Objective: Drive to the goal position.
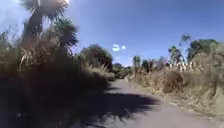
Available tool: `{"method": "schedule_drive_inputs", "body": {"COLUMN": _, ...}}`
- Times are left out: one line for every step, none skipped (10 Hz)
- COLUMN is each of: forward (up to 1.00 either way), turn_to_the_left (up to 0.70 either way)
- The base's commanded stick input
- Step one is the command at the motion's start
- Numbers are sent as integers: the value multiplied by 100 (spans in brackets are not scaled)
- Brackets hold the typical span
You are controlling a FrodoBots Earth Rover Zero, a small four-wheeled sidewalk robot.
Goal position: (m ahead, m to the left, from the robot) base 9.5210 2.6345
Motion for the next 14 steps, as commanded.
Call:
{"method": "schedule_drive_inputs", "body": {"forward": 70, "turn_to_the_left": 0}}
{"method": "schedule_drive_inputs", "body": {"forward": 70, "turn_to_the_left": 0}}
{"method": "schedule_drive_inputs", "body": {"forward": 70, "turn_to_the_left": 0}}
{"method": "schedule_drive_inputs", "body": {"forward": 70, "turn_to_the_left": 0}}
{"method": "schedule_drive_inputs", "body": {"forward": 70, "turn_to_the_left": 0}}
{"method": "schedule_drive_inputs", "body": {"forward": 70, "turn_to_the_left": 0}}
{"method": "schedule_drive_inputs", "body": {"forward": 70, "turn_to_the_left": 0}}
{"method": "schedule_drive_inputs", "body": {"forward": 70, "turn_to_the_left": 0}}
{"method": "schedule_drive_inputs", "body": {"forward": 70, "turn_to_the_left": 0}}
{"method": "schedule_drive_inputs", "body": {"forward": 70, "turn_to_the_left": 0}}
{"method": "schedule_drive_inputs", "body": {"forward": 70, "turn_to_the_left": 0}}
{"method": "schedule_drive_inputs", "body": {"forward": 70, "turn_to_the_left": 0}}
{"method": "schedule_drive_inputs", "body": {"forward": 70, "turn_to_the_left": 0}}
{"method": "schedule_drive_inputs", "body": {"forward": 70, "turn_to_the_left": 0}}
